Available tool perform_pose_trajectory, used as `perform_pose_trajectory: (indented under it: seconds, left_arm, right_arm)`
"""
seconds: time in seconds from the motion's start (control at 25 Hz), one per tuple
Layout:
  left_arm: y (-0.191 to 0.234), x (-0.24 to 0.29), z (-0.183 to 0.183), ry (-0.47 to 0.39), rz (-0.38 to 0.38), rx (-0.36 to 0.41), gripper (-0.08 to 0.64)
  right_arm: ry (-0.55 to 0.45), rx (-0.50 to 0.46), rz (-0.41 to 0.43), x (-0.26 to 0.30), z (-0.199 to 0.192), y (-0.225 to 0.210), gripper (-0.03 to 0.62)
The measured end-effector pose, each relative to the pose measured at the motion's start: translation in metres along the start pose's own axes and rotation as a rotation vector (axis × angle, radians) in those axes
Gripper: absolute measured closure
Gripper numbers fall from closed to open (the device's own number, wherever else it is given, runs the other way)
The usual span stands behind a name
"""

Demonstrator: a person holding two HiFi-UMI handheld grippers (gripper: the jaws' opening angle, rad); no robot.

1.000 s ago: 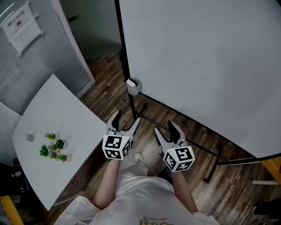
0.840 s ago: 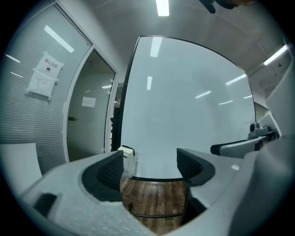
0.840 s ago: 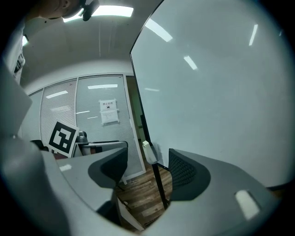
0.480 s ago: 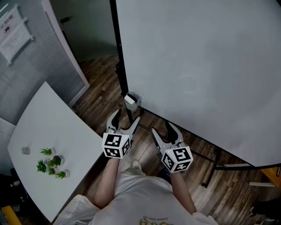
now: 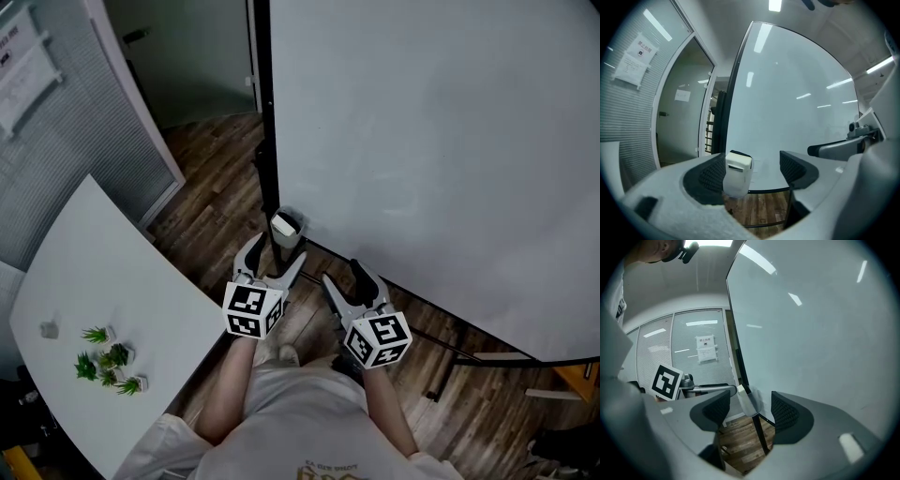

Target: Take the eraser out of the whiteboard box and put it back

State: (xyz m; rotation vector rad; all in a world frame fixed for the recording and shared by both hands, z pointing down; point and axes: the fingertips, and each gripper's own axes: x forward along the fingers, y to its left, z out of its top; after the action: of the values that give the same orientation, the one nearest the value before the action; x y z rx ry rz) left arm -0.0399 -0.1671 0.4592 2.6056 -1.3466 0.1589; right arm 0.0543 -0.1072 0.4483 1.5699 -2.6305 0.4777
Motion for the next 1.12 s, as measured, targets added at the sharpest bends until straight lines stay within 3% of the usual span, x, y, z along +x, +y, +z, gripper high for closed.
perform_pose_trajectory:
  seconds: [0.72,0.92,1.12]
  left_arm:
    - [0.032,0.014,-0.003,-0.015,0.037,0.015,0.219]
    - [0.034,0.023,-0.002,-0.007,0.019,0.032,0.221]
    - [0.025,0.035,-0.003,0.014,-0.03,0.101,0.223]
  right_arm:
    - [0.012,0.0,0.072,0.037,-0.003,0.0,0.324]
    - [0.013,-0.003,0.094,0.048,0.001,0.001,0.324]
    - [0.017,0.005,0.103,0.054,-0.001,-0.003,0.325]
